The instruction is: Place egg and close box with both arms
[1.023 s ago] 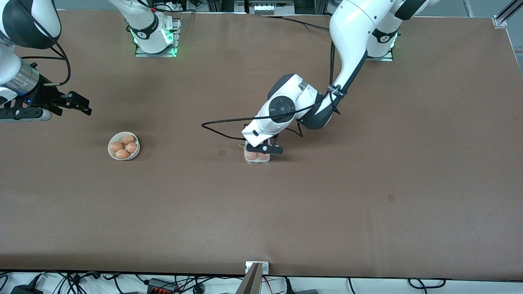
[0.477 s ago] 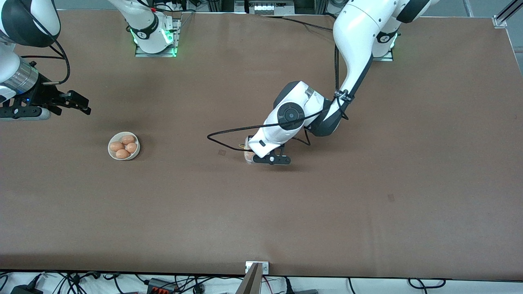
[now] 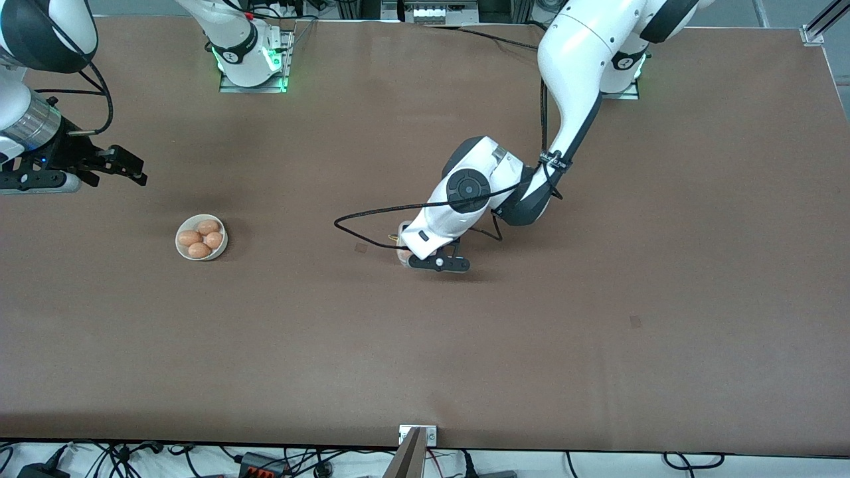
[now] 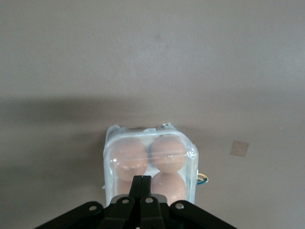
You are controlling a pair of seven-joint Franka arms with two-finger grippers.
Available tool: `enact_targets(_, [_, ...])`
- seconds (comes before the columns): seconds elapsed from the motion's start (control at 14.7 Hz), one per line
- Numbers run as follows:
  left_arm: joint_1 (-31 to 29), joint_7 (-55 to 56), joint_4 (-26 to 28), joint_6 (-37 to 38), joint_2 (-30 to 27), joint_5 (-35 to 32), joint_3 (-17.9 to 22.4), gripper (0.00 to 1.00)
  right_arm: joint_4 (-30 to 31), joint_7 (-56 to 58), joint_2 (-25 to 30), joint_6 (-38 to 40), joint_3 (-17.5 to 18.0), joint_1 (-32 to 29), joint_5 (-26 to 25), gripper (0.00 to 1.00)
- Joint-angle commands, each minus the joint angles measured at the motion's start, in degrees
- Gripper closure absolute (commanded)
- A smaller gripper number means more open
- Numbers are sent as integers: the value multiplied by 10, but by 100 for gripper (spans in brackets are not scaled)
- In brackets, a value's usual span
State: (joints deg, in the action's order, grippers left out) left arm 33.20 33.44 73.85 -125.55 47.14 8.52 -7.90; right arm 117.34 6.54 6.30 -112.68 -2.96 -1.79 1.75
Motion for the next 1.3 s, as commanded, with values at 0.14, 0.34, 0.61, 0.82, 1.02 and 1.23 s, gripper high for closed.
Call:
enact_targets(0.14, [-44, -5, -10, 36, -41, -28, 3, 8, 6, 1, 14, 4, -1, 4, 8, 0])
enact_targets(0.34, [-55, -39, -6, 94, -85, -27, 9, 0, 1, 1, 14, 13, 1, 4, 8, 0])
enact_targets(0.61, [-101, -56, -4, 167, -136, -28, 9, 0, -1, 1, 14, 14, 1, 4, 7, 0])
enact_targets(0.82, [-145, -127, 0, 238, -180, -23, 9, 0, -1, 1, 14, 19, 1, 3, 8, 0])
enact_targets(1.02, [-195, -133, 28, 268, -230, -19, 6, 0, -6, 1, 14, 32, 1, 3, 7, 0])
enact_targets(1.23, [-225, -133, 47, 307, -275, -19, 10, 0, -38, 4, 15, 83, 1, 2, 5, 0])
